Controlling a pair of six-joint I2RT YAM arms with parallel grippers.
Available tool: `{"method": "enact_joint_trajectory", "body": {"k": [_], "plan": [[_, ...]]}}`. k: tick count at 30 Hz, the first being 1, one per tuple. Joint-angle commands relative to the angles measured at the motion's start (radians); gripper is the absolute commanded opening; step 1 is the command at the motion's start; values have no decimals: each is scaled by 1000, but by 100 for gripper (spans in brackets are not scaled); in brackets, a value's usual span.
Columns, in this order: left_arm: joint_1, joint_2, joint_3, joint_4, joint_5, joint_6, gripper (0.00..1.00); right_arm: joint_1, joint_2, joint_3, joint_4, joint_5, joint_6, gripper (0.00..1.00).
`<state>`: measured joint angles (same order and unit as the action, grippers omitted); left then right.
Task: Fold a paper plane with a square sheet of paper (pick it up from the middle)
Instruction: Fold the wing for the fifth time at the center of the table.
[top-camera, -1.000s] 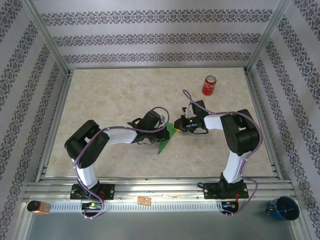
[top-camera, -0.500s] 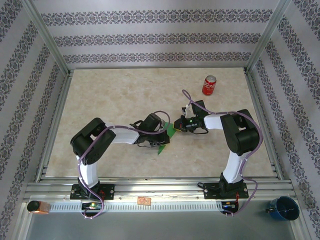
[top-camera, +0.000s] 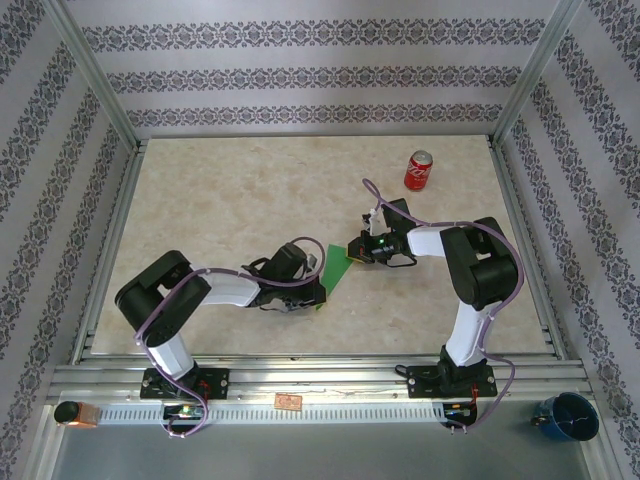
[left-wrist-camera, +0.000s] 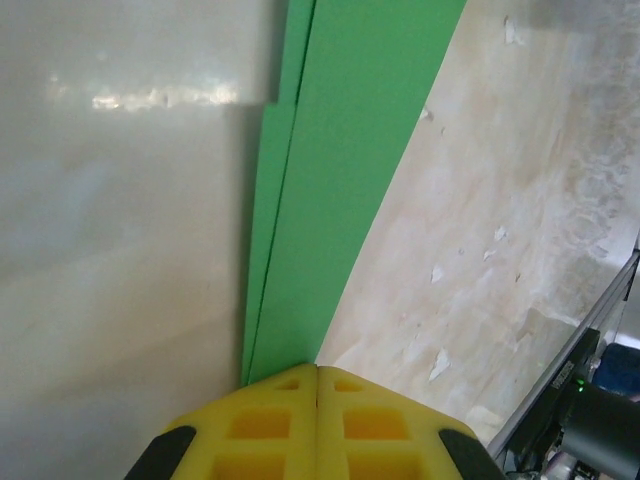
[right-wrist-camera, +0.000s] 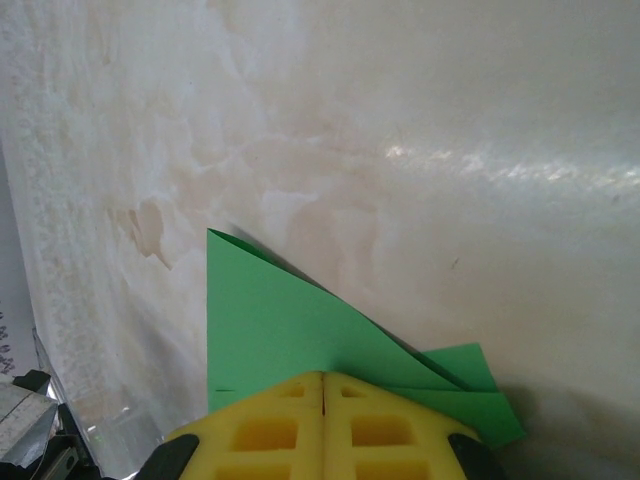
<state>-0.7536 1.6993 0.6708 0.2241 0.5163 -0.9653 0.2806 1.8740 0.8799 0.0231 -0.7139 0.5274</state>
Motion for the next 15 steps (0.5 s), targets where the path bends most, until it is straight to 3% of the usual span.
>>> {"method": "enact_joint_trajectory", "body": {"k": [1,9,15], "plan": [[-20,-35,-63,-53,22,-25,5,-25,63,-18,-71,137,-38,3],[-21,-61,-113,-1,66,-45,5,-25,65,-15,-71,137,-40,3],[-21,-101,-104,-112,85,29,4,-26,65,-15,-74,139,-40,3]]}}
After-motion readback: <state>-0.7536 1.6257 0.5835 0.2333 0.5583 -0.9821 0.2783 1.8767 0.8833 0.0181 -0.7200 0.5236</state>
